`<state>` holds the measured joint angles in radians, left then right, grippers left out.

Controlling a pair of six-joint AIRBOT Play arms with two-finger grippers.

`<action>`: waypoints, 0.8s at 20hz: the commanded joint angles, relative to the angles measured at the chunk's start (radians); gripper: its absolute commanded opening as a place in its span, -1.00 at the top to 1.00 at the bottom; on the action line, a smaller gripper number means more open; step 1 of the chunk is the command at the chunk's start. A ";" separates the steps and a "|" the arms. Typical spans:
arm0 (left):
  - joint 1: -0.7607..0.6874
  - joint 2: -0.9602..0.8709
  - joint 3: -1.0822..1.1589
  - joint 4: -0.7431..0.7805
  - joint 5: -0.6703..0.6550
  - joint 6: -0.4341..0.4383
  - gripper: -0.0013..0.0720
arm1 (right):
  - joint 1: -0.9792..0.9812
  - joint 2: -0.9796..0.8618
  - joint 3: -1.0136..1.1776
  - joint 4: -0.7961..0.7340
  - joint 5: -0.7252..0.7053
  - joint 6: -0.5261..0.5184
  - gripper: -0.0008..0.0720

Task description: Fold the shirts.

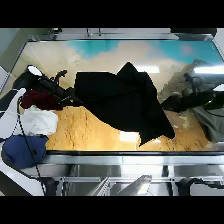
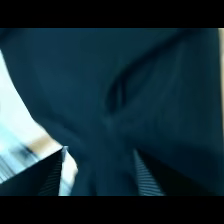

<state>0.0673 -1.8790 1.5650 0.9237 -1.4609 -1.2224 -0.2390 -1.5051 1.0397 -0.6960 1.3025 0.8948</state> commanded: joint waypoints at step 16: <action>-0.063 0.002 0.100 -0.002 0.072 0.010 -0.94 | 0.410 0.013 -0.047 -0.540 -0.443 0.276 0.79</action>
<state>0.0025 -1.8778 1.6634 0.9237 -1.3861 -1.2118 0.1600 -1.4933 0.9924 -1.1545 0.8921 1.0733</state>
